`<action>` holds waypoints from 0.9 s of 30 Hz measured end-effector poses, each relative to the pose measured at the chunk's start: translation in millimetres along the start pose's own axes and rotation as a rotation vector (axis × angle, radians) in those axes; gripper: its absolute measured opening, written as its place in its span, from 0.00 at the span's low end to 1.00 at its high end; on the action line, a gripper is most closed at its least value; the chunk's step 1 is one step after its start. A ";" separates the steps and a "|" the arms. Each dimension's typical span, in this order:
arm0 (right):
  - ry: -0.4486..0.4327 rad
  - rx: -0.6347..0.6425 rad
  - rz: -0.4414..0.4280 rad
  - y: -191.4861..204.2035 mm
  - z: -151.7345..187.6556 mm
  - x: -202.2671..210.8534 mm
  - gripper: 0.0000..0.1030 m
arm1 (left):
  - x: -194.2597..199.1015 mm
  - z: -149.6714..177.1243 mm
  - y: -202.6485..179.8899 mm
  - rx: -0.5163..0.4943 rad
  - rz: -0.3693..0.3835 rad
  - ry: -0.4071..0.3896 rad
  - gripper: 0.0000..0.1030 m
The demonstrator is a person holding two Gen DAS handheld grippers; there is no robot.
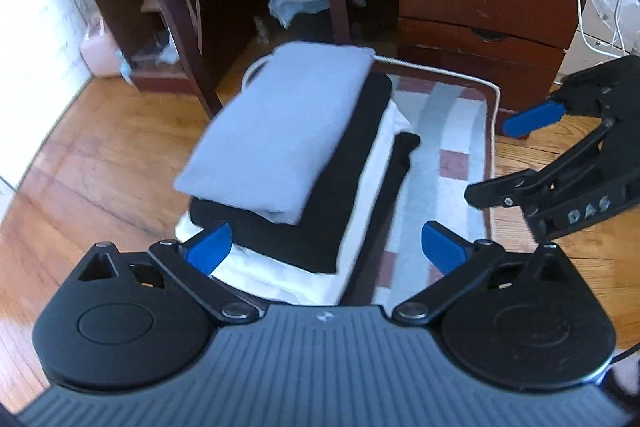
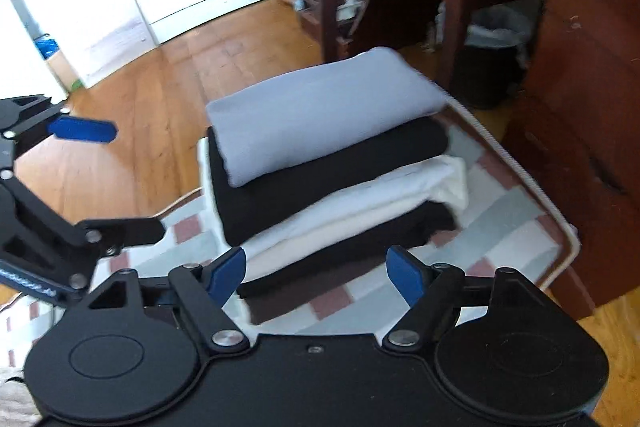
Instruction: Fold clothes
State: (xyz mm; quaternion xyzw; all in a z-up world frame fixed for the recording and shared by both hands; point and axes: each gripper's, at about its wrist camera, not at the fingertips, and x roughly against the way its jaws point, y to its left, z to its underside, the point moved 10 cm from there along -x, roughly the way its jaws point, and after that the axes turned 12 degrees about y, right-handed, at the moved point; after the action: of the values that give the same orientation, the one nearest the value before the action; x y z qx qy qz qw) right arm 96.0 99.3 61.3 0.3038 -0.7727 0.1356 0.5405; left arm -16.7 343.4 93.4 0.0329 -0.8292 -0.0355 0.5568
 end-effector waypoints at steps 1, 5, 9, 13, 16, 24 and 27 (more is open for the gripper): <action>-0.004 0.015 0.033 -1.8 2.6 2.7 0.79 | -0.8 -1.7 -2.8 0.002 -0.014 0.014 1.00; 0.039 -0.021 0.034 -6.1 20.1 7.0 0.79 | -9.4 -1.9 -17.0 -0.009 -0.064 0.048 1.00; 0.069 -0.058 0.095 -18.4 33.9 5.8 0.79 | -21.9 8.2 -29.7 0.054 -0.040 0.088 1.00; 0.074 -0.052 0.117 -25.2 45.8 10.8 0.79 | -27.8 21.4 -42.5 0.047 -0.041 0.111 1.00; 0.089 -0.027 0.140 -26.7 54.7 9.6 0.79 | -20.3 25.5 -38.1 0.067 -0.066 0.101 1.00; 0.109 0.005 0.160 -25.8 68.8 6.9 0.79 | -20.1 41.4 -42.7 0.054 -0.089 0.115 1.00; 0.104 0.010 0.184 -26.7 71.0 6.6 0.79 | -21.9 43.6 -44.0 0.049 -0.098 0.120 1.00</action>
State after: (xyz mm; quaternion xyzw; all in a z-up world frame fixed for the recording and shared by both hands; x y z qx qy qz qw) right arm 57.5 38.2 37.3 0.2266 -0.7676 0.2041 0.5637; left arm -48.1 302.6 52.6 0.0891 -0.7925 -0.0406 0.6020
